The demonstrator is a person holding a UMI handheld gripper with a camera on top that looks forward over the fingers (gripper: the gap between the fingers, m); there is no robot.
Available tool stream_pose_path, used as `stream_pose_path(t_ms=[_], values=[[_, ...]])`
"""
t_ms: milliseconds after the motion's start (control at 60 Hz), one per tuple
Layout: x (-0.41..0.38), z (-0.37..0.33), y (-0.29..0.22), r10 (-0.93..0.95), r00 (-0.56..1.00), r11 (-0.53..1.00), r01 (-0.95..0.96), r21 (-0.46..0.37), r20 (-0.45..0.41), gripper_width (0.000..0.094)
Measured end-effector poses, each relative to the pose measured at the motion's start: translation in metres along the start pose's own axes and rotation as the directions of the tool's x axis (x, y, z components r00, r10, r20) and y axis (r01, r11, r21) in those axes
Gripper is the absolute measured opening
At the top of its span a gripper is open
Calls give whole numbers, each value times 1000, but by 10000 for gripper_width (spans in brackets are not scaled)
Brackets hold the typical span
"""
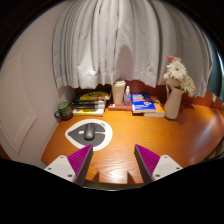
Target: Arrange mouse
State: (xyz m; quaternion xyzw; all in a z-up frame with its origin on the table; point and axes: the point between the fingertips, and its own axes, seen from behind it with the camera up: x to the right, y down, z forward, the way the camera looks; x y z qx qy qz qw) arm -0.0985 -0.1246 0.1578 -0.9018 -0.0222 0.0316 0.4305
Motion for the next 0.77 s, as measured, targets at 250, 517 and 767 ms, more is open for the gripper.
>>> stream_pose_path(t_ms=[250,517,767], values=[[44,-67,20,25,1000,999,-24,45,-18,826],[65,-90,24,31,999,997,-28,76,-39,828],[68,-96,32,37,998,997,-34,71,-44,826]])
